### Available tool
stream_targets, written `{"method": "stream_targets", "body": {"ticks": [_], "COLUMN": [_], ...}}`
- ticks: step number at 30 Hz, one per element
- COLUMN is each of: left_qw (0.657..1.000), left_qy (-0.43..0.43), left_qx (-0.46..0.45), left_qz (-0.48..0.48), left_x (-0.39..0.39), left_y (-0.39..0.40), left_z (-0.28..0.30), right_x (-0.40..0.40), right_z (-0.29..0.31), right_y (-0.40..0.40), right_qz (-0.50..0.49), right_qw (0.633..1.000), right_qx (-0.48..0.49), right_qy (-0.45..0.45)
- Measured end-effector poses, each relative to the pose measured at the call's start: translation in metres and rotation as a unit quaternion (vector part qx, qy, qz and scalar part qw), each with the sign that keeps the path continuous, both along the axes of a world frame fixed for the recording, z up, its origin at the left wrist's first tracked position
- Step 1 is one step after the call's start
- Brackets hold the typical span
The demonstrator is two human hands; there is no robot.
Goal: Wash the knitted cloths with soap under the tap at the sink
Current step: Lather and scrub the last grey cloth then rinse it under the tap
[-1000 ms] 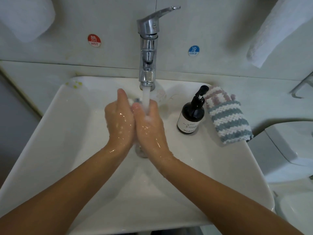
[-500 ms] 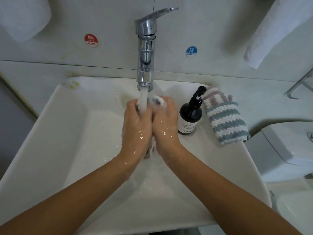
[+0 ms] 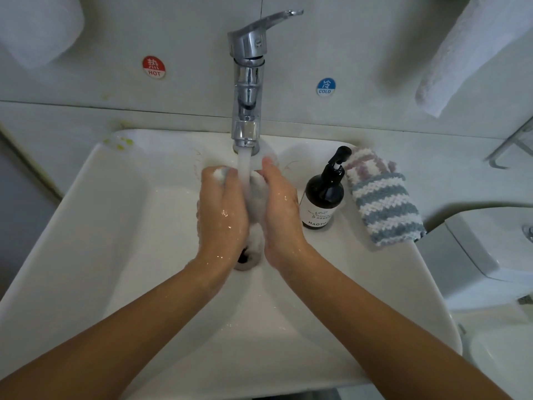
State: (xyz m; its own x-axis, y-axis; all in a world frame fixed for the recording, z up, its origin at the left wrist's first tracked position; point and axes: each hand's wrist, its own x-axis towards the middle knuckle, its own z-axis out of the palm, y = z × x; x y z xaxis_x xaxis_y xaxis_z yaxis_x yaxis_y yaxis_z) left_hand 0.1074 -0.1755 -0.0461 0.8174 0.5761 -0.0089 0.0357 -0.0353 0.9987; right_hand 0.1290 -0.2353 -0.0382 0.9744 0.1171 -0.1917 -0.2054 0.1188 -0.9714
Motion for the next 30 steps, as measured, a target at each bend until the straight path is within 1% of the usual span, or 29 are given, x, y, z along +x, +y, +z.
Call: {"method": "stream_targets", "body": {"ticks": [4,7,12,15,17,20,22,24,27,30], "left_qw": [0.998,0.997,0.995,0.996,0.996,0.995,0.995,0.994,0.989,0.991], "left_qy": [-0.034,-0.047,-0.036,-0.041,-0.029,0.021,0.035,0.040,0.052,0.024], "left_qx": [0.039,0.024,0.010,0.023,0.042,0.077,0.083,0.089,0.132,0.130], "left_qz": [-0.040,-0.054,-0.092,-0.077,-0.067,-0.058,-0.051,-0.051,-0.028,-0.012], "left_x": [-0.003,-0.003,-0.008,-0.008,-0.007,-0.005,-0.003,-0.003,-0.001,0.002], "left_y": [-0.004,-0.005,-0.007,-0.006,-0.008,-0.007,-0.004,-0.003,-0.004,-0.004], "left_z": [0.001,0.004,0.011,0.004,-0.001,-0.006,-0.008,-0.010,-0.010,-0.011], "right_x": [0.003,0.003,0.000,0.001,0.002,0.001,0.002,0.001,0.001,0.000], "right_z": [-0.006,-0.010,-0.012,-0.013,-0.013,-0.012,-0.012,-0.012,-0.013,-0.012], "right_y": [-0.002,-0.005,-0.001,0.001,0.001,0.002,0.003,0.005,0.004,0.003], "right_qz": [0.010,0.035,0.038,0.004,-0.019,-0.040,-0.050,-0.049,-0.034,-0.026], "right_qw": [0.999,0.999,0.993,0.997,0.997,0.997,0.997,0.998,0.999,0.999], "right_qx": [-0.039,-0.037,-0.076,-0.043,-0.029,-0.031,-0.044,-0.046,-0.028,-0.034], "right_qy": [-0.018,-0.011,-0.078,-0.071,-0.066,-0.051,-0.029,-0.014,0.003,-0.001]}}
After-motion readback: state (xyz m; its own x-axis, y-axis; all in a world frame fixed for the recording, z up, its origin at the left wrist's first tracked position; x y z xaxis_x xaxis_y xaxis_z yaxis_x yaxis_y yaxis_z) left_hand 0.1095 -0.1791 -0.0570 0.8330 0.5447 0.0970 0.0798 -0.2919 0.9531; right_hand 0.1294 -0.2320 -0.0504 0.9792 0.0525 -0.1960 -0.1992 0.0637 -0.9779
